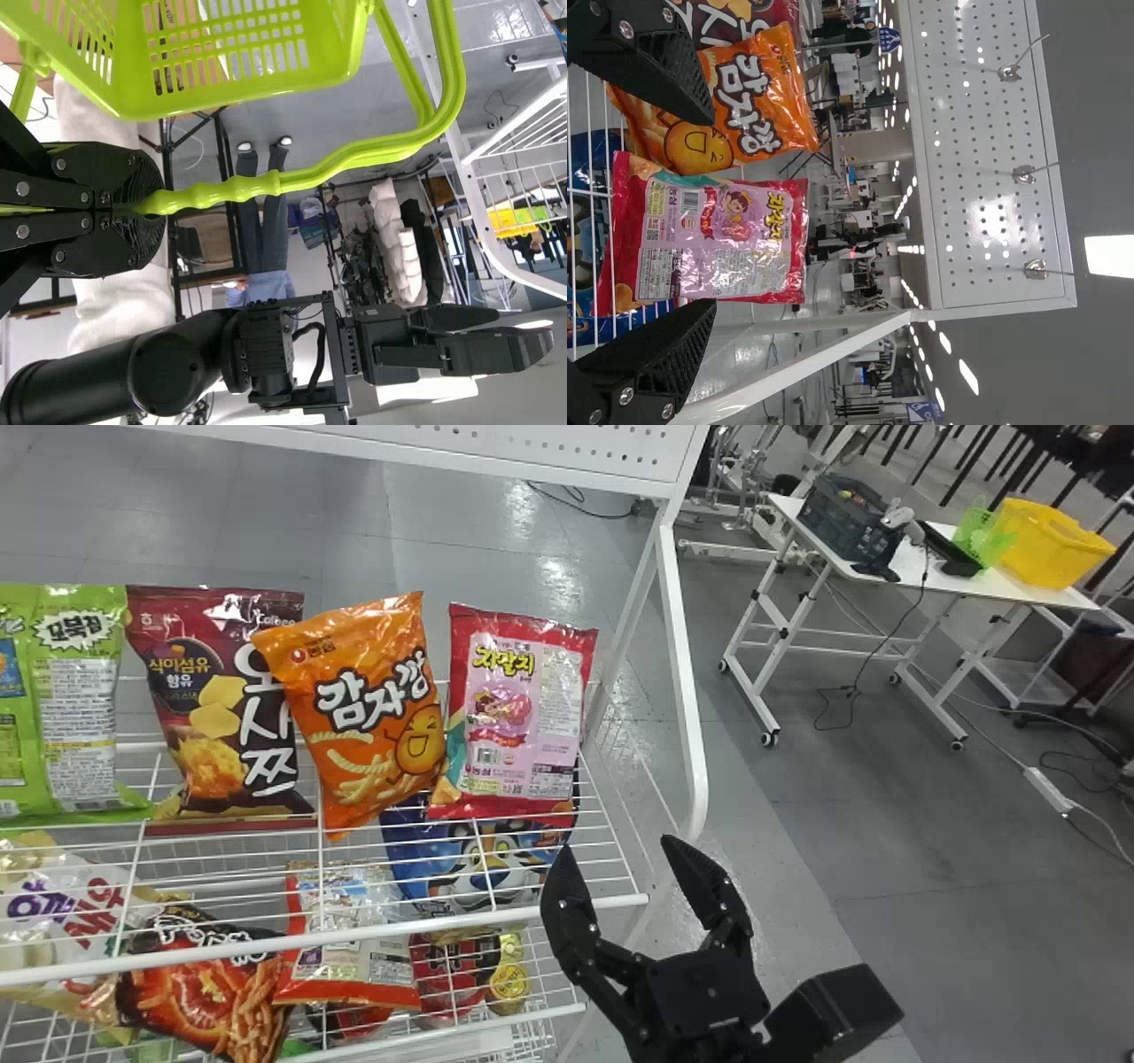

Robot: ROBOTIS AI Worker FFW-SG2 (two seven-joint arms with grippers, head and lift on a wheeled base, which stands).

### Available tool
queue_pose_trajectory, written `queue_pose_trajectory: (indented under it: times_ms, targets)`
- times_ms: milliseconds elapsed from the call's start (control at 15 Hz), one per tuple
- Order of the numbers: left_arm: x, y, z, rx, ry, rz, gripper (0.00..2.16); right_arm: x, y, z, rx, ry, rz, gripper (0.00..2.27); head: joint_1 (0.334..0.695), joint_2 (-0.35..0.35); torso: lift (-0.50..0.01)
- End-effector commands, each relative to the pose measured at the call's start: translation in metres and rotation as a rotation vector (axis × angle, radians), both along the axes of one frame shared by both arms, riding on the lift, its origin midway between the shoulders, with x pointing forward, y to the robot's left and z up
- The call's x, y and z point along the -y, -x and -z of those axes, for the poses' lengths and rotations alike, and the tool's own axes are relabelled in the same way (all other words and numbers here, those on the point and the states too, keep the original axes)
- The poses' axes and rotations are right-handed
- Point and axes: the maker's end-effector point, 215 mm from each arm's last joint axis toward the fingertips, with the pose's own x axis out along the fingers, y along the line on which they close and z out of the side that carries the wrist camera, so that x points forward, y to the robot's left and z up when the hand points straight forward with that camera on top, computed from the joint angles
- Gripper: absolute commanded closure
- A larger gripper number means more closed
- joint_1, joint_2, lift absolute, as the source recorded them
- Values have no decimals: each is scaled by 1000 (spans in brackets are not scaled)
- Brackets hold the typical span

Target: Hold basket handle with left hand then pick Jagalchi snack with right hand and place into basket

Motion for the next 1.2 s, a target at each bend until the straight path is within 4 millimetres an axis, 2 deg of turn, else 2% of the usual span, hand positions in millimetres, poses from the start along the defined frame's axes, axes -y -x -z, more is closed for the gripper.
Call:
queue_pose_trajectory:
  times_ms: [0,133,600,800,1133]
  targets:
    - [0,-1,0,3,1,-4,1217,1,0,-1,6,-2,3,76,695,-350,-10]
    - [0,-1,0,3,4,-3,1217,2,0,-6,25,-5,5,76,695,-350,-10]
    - [0,-1,-2,4,13,-2,1217,5,-5,-2,23,0,9,76,695,-350,-10]
    - [2,0,-1,4,11,5,1217,6,-27,-2,32,4,15,76,695,-350,-10]
    - [0,2,4,-4,4,6,1217,-5,-91,23,-37,39,7,76,695,-350,-10]
